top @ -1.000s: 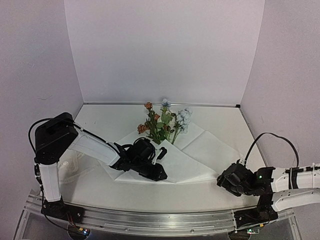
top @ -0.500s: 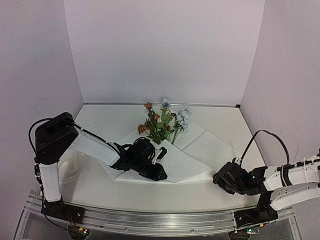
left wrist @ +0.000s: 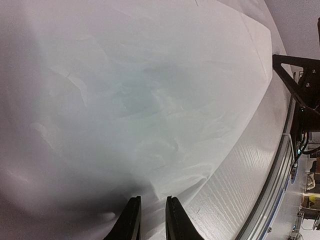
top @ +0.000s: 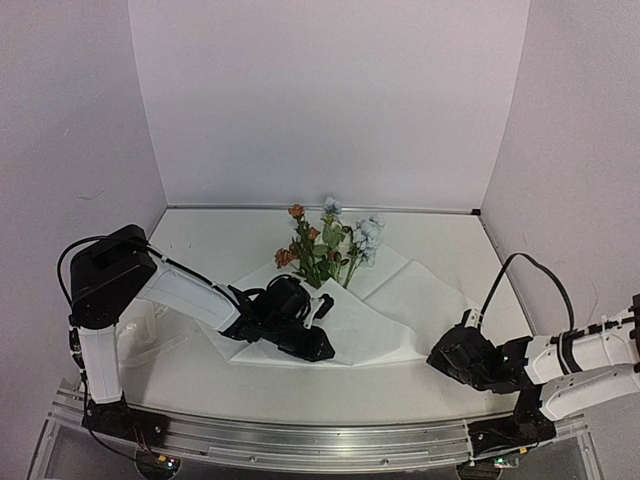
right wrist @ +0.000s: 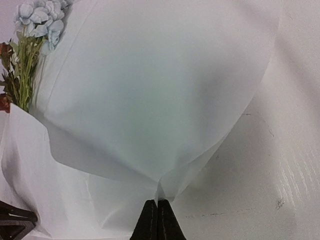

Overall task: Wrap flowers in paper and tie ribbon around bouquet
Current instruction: Fold the one-fourth-folded wrapping paper at the center of the board.

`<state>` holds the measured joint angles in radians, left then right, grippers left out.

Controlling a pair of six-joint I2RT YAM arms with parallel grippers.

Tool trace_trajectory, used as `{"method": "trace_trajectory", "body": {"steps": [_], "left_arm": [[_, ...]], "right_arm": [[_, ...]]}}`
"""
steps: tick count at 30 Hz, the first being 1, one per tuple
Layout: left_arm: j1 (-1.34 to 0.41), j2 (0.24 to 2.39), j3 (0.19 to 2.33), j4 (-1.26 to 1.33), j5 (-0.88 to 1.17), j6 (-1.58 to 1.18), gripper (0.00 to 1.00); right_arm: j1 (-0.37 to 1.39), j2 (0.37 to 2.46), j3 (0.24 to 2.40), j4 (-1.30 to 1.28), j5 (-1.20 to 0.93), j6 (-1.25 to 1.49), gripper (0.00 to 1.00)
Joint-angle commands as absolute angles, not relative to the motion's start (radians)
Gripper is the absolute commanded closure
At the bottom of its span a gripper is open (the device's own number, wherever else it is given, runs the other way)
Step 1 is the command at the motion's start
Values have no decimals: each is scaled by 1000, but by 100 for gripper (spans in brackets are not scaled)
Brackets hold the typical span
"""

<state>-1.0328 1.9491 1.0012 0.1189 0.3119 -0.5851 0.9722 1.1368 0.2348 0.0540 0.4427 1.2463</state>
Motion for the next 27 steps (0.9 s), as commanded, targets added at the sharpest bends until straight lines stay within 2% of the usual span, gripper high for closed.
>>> {"method": "trace_trajectory", "body": {"steps": [1, 15, 27], "left_arm": [[-1028, 1964, 995, 86, 296, -600, 80], [-1054, 1906, 1126, 22, 342, -541, 77], [-1103, 2065, 1290, 23, 427, -444, 78]], "right_arm": [[978, 1095, 242, 80, 480, 1155, 100], [1058, 968, 297, 2, 541, 918, 100], [1069, 934, 290, -63, 612, 947, 100]]}}
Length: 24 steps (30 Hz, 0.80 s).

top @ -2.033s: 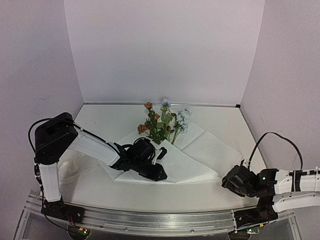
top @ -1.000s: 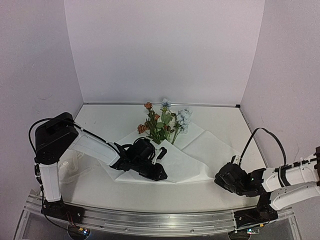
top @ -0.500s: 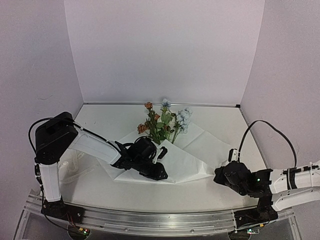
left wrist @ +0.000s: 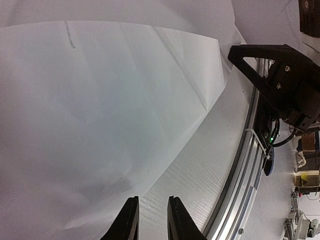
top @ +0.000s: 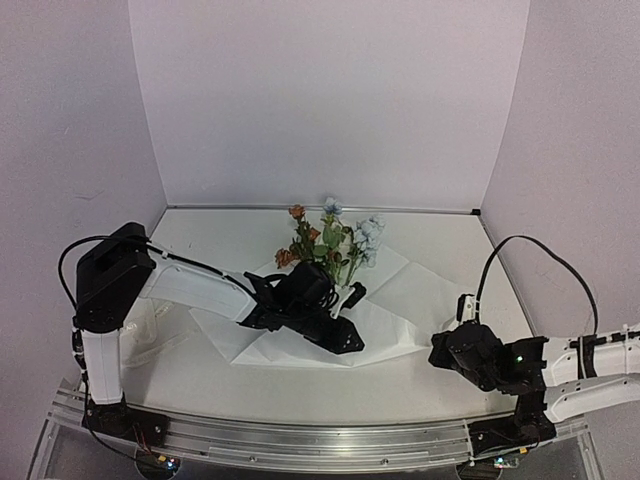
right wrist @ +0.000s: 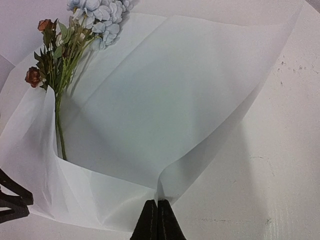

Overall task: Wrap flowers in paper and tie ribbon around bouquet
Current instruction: Fold the one-fourth-folded wrapping paper at the center of the board.

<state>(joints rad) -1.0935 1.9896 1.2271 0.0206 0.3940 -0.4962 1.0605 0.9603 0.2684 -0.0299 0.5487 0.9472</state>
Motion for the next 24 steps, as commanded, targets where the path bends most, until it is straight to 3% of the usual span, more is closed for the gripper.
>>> {"method": "trace_trajectory", "body": {"steps": [1, 14, 24], "left_arm": [[-1103, 2085, 1302, 22, 424, -441, 78], [-1104, 2197, 1372, -37, 288, -504, 77], [-1105, 2243, 1379, -89, 255, -538, 77]], "right_arm": [[1069, 930, 291, -66, 613, 945, 100], [1109, 878, 341, -92, 611, 839, 100], [1145, 960, 566, -107, 444, 626, 100]]}}
